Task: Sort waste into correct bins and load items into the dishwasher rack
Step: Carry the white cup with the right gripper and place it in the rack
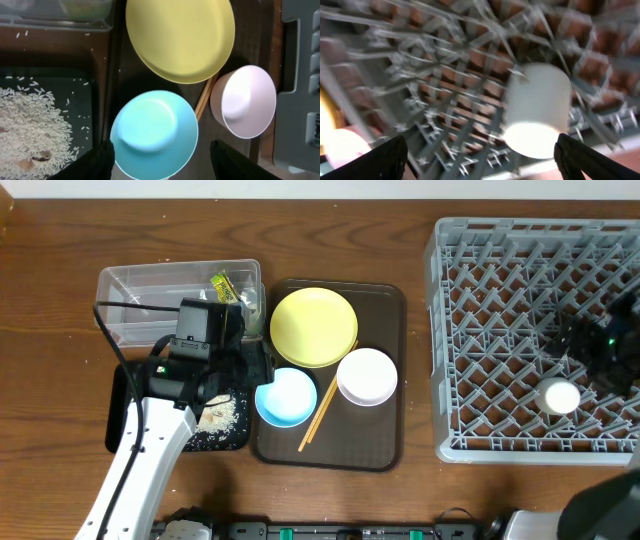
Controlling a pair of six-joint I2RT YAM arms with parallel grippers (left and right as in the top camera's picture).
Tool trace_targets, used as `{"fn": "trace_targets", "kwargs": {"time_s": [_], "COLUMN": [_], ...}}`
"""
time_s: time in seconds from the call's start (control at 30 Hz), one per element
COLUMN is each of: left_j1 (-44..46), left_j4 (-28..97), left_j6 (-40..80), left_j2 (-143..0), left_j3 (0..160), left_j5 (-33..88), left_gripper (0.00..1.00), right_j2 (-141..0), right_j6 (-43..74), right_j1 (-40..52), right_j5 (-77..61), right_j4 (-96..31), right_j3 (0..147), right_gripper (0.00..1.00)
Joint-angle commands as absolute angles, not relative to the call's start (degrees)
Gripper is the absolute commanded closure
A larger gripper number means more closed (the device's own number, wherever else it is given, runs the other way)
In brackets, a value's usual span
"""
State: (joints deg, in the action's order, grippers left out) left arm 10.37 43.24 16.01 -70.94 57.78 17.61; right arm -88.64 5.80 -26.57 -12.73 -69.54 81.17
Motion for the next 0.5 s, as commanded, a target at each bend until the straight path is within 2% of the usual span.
{"fn": "trace_targets", "kwargs": {"time_s": [0.0,0.07,0.17,0.47], "left_j1": [10.2,10.2,10.2,10.2], "left_j4": [43.9,44.3,45.1,51.1], "left_j6": [15.0,15.0,15.0,19.8], "left_j2": [-70.8,-70.8,-70.8,-70.8], "left_j3": [58.2,58.2,58.2,58.2], "left_j5": [16.8,16.8,14.5,1.8], "left_gripper": [0.36,0.36,0.36,0.36], "right_j2": [-84.4,-83.6,-83.6,-86.0], "right_j6": [0.1,-2.9,-5.0,-3.6], "right_j1": [-22.0,-18.9,-12.7,7.6], "right_j5": [-20.8,-24.6,-25.9,-19.0], "right_j4": [-68.4,-67.9,-67.8,-62.0], "right_j3": [83.0,83.0,82.8,79.7], "right_gripper": [0.12,0.19,0.23,0.18]}}
